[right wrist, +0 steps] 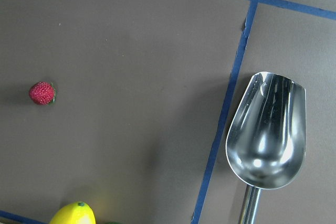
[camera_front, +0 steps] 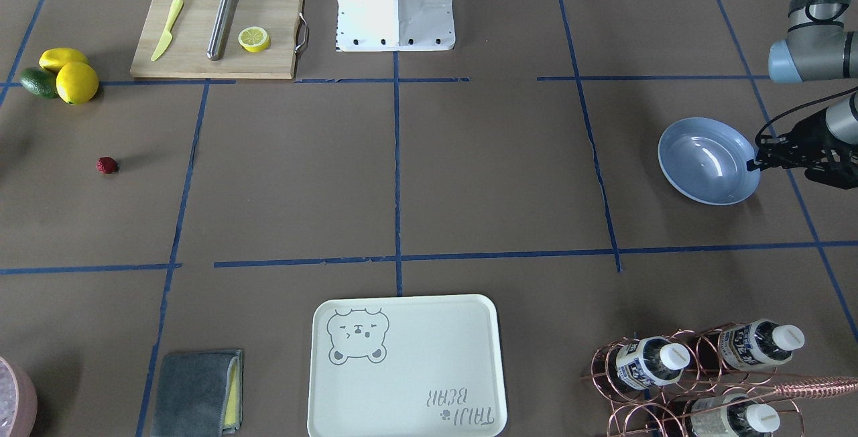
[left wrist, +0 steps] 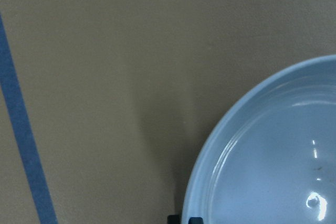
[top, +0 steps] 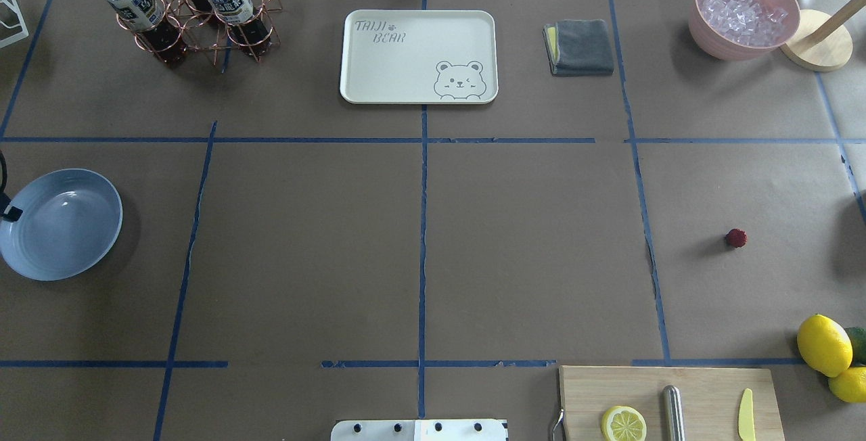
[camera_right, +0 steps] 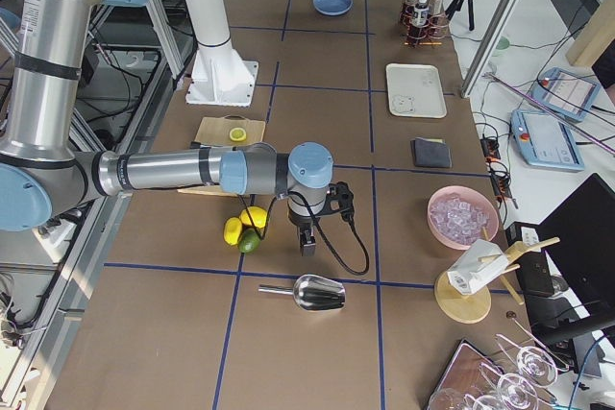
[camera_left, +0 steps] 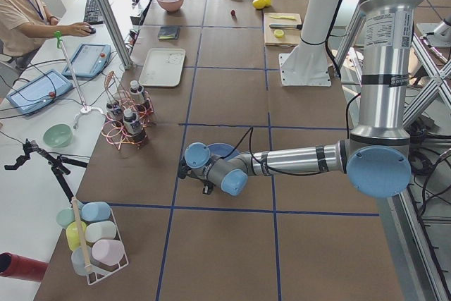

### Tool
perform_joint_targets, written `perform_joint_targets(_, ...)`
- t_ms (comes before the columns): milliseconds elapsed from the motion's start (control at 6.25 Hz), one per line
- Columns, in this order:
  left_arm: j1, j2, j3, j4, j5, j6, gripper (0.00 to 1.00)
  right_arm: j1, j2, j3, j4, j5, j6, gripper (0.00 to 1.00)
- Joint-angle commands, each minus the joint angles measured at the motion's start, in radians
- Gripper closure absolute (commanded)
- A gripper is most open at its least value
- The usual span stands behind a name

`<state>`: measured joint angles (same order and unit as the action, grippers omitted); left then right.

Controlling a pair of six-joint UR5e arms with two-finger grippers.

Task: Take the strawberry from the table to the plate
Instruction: 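Grasp the light blue plate rim with the left gripper, slide it toward center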

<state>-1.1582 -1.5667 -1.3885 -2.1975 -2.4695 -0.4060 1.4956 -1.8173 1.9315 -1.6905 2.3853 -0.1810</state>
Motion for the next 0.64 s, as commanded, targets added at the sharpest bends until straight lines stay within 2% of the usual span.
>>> perform_joint_targets(0, 0.009, -0.077, -0.11, -0.007, -0.08, -0.289, 1.0, 0.0, 0.001, 0.003, 0.0, 0.0, 0.0, 0.0)
perform_joint_targets(160, 0.075, -0.123, -0.174, -0.007, -0.097, -0.439, 1.0, 0.0, 0.001, 0.003, 0.0, 0.0, 0.0, 0.0)
perform_joint_targets(480, 0.293, -0.319, -0.195, -0.004, -0.045, -0.798, 1.0, 0.0, 0.003, 0.003, 0.005, 0.0, -0.001, 0.0)
